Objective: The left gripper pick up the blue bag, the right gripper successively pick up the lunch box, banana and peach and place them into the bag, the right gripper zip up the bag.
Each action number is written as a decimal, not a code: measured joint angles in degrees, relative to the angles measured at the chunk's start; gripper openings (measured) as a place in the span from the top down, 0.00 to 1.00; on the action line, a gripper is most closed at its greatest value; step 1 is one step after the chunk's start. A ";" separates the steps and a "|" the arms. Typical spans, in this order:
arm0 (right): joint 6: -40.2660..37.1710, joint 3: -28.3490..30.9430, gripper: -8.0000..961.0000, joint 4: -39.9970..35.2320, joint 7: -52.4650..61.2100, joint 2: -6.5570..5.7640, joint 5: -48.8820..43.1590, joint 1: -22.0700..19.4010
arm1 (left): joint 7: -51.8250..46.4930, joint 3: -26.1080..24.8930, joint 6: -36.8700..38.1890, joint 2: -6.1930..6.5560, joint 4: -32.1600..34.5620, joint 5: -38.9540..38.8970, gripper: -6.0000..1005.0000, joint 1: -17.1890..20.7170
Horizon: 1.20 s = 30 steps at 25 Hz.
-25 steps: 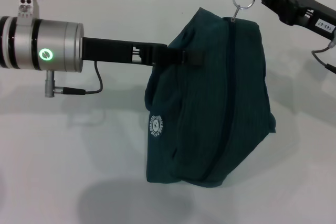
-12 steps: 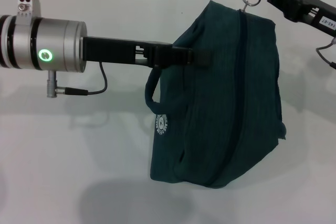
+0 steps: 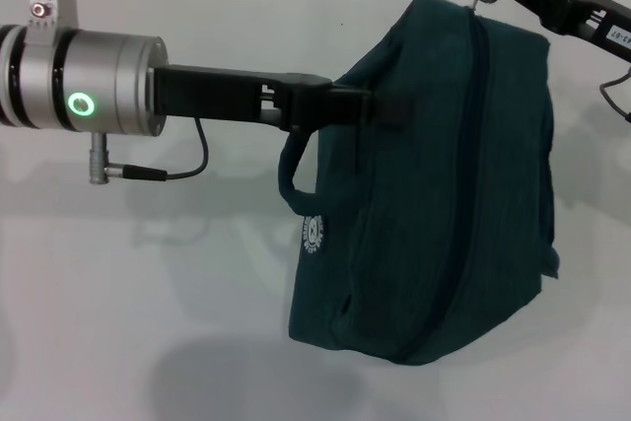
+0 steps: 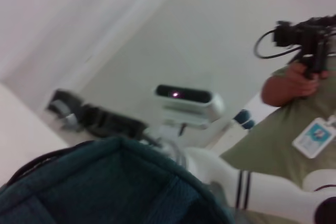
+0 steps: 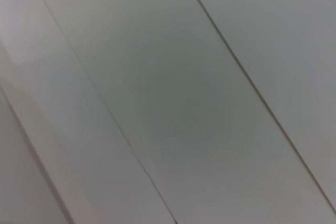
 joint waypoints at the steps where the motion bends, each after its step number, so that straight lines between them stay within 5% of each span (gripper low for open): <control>1: 0.29 -0.03 0.99 0.18 0.26 -0.05 -0.07 0.00 | 0.33 0.01 0.62 0.00 0.00 -0.68 0.96 -0.01; 19: 2.21 0.22 0.96 1.39 0.89 -0.01 0.14 -0.50 | 1.82 -0.59 1.85 0.07 0.00 -5.00 0.96 0.33; 30: 0.62 7.12 0.66 0.91 1.95 -2.10 0.17 -7.09 | 2.28 1.61 -13.56 -1.22 -2.67 -5.37 0.96 0.26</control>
